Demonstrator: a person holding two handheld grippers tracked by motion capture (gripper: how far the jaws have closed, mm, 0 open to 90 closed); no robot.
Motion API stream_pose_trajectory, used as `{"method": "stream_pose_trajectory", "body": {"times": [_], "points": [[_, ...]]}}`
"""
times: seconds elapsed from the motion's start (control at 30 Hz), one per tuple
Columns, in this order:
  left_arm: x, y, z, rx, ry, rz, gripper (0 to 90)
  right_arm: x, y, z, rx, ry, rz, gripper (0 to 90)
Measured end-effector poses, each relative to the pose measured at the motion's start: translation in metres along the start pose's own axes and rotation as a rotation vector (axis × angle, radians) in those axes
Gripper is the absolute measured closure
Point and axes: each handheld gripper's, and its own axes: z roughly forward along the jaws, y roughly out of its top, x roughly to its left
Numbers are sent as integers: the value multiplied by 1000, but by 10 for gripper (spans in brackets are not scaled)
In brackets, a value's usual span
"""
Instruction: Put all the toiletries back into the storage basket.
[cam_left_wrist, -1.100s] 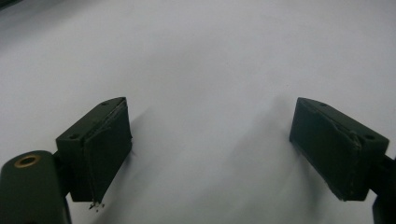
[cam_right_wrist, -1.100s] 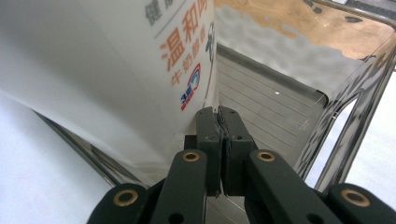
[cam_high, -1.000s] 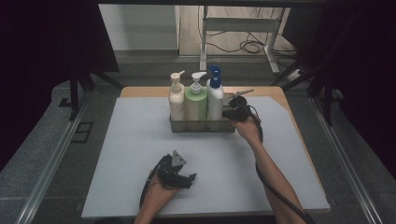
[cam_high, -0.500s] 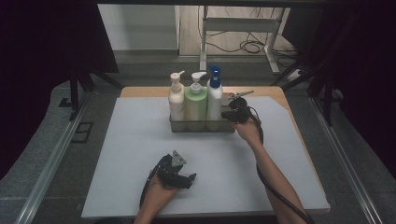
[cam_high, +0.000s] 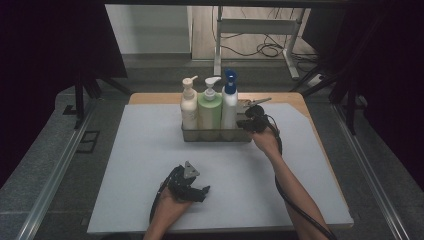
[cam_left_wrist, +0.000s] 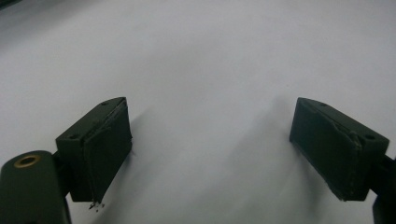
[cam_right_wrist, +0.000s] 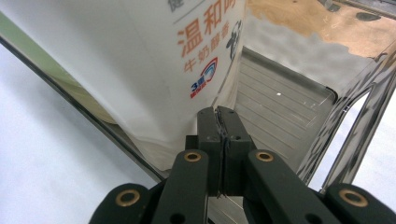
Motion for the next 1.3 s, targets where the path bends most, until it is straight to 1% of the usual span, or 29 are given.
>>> {"method": "stream_pose_trajectory", "body": {"times": [0.17, 0.33, 0.43, 0.57, 0.67, 0.8, 0.97, 1.1, 1.23, 1.3], "points": [[0, 0, 0, 0, 0, 0, 126, 0, 0, 0, -4, -3, -15, 889], [0, 0, 0, 0, 0, 0, 126, 0, 0, 0, -6, -2, -14, 886], [0, 0, 0, 0, 0, 0, 126, 0, -1, 0, -8, -5, -10, 851], [0, 0, 0, 0, 0, 0, 126, -2, -2, -1, -14, -15, -18, 839], [0, 0, 0, 0, 0, 1, 126, -2, -3, -1, -21, -18, -19, 813], [0, 0, 0, -3, 0, -2, 127, -3, -3, -5, -28, -17, -26, 764], [0, 0, 0, -4, 0, 0, 127, -3, -4, -13, -44, -33, -28, 679], [0, 0, 0, -3, 1, 2, 127, -3, -4, -21, -55, -38, -34, 581], [0, 0, 0, -1, 1, 2, 127, -4, -5, -29, -71, -28, -33, 497], [0, 0, 0, -1, 1, 3, 127, -3, -6, -33, -75, -28, -44, 461]]}}
